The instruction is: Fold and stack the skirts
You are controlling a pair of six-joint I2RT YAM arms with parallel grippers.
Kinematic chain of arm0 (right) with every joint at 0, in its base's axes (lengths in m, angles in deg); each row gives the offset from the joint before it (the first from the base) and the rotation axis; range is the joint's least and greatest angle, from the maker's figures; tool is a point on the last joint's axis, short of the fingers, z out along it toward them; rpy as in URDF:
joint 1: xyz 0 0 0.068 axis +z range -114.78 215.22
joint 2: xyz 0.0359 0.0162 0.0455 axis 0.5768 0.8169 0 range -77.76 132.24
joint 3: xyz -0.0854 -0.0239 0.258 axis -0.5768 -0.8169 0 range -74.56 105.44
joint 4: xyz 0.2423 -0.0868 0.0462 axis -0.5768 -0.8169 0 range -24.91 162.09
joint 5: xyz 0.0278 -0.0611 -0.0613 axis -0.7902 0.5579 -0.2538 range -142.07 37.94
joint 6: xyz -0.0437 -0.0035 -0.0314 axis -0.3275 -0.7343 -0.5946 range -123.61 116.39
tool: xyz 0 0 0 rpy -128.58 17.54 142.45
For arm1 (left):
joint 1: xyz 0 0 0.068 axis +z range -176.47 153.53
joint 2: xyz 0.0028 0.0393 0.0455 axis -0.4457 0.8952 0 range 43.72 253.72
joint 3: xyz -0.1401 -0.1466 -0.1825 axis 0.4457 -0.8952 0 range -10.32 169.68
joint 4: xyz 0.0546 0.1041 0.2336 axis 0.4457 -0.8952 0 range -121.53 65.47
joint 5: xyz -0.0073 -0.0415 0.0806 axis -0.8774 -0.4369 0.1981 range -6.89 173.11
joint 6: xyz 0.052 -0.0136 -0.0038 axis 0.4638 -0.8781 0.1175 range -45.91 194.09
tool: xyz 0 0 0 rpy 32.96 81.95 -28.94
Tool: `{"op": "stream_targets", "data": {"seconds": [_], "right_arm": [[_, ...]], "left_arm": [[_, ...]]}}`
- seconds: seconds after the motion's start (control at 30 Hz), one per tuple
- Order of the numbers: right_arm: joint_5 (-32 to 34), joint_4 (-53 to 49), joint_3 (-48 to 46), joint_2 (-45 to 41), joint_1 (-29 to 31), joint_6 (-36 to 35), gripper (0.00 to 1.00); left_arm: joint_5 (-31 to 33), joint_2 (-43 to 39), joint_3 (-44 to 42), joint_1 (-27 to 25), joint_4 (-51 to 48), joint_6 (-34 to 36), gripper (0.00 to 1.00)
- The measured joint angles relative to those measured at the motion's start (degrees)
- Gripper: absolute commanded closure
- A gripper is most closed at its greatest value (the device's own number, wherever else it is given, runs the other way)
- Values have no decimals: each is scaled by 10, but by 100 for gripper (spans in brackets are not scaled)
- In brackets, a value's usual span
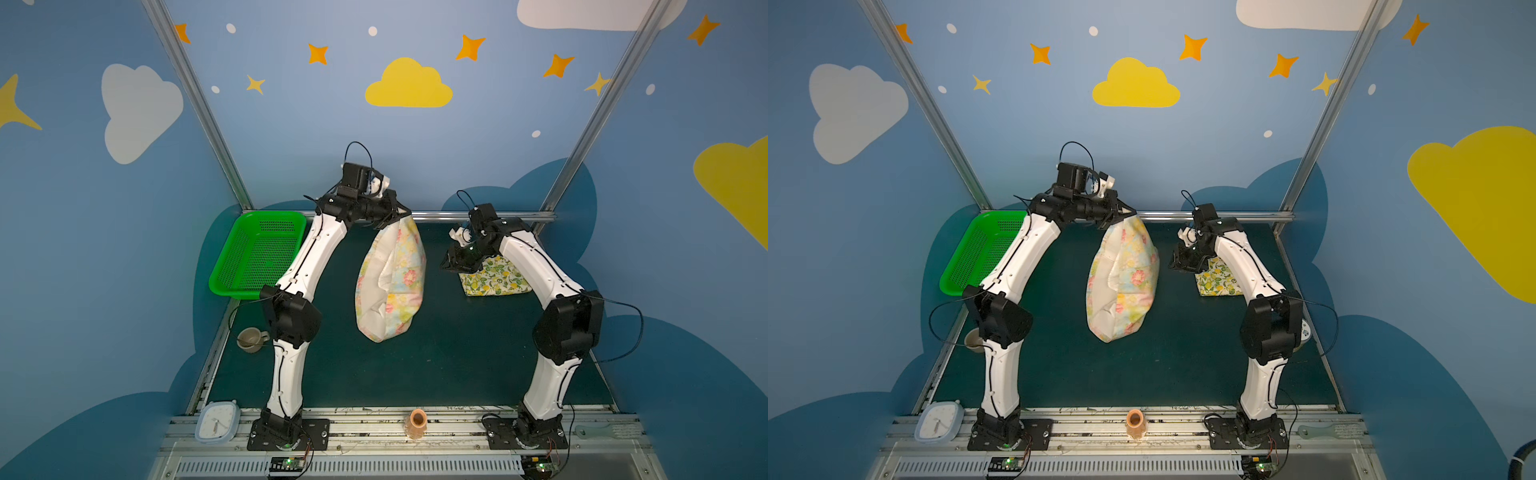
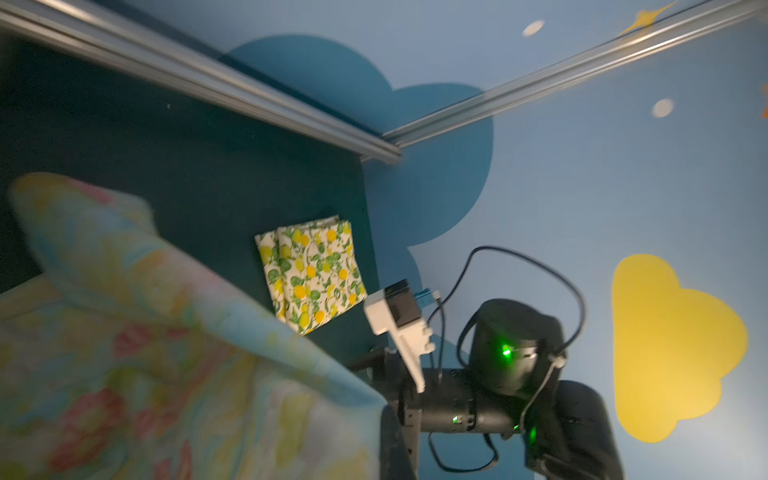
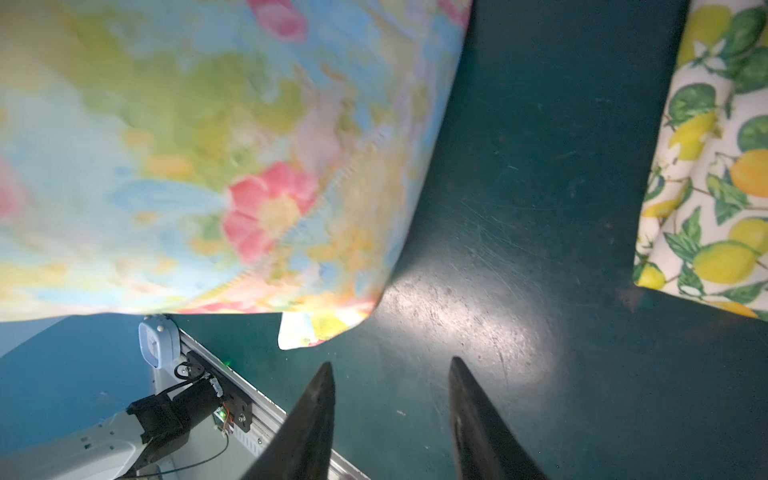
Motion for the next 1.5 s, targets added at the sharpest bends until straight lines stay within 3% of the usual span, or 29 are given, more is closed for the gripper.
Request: {"op": "stream_targets", "data": {"seconds": [0.13,0.33,0.53,0.87,1.07,1.4,1.43,1.5], "right_arm": [[0,1,-14,-1,-11,5,53],[-4,6,-5,11,-8,11,48],[-3,15,68,101,-1,20,46],[-9,44,195,267,25,52,44],[-33,69,203,297,33,67,44],[-103,158,230,348,56,80,45],[-107,163,235,355,58,83,48],[-111,170,249,369,61,88,73]], "left_arm": [[-2,-59,-174,0,61,-4,96],[15,-217,-435,27,118,-6,96],[56,-339,-593,99,124,-8,96],[125,-349,-655,128,54,15,96],[143,-387,-709,192,40,8,96],[139,-395,-710,195,39,5,96],[139,-395,-711,195,39,5,96],[137,-395,-712,195,39,5,96]]}}
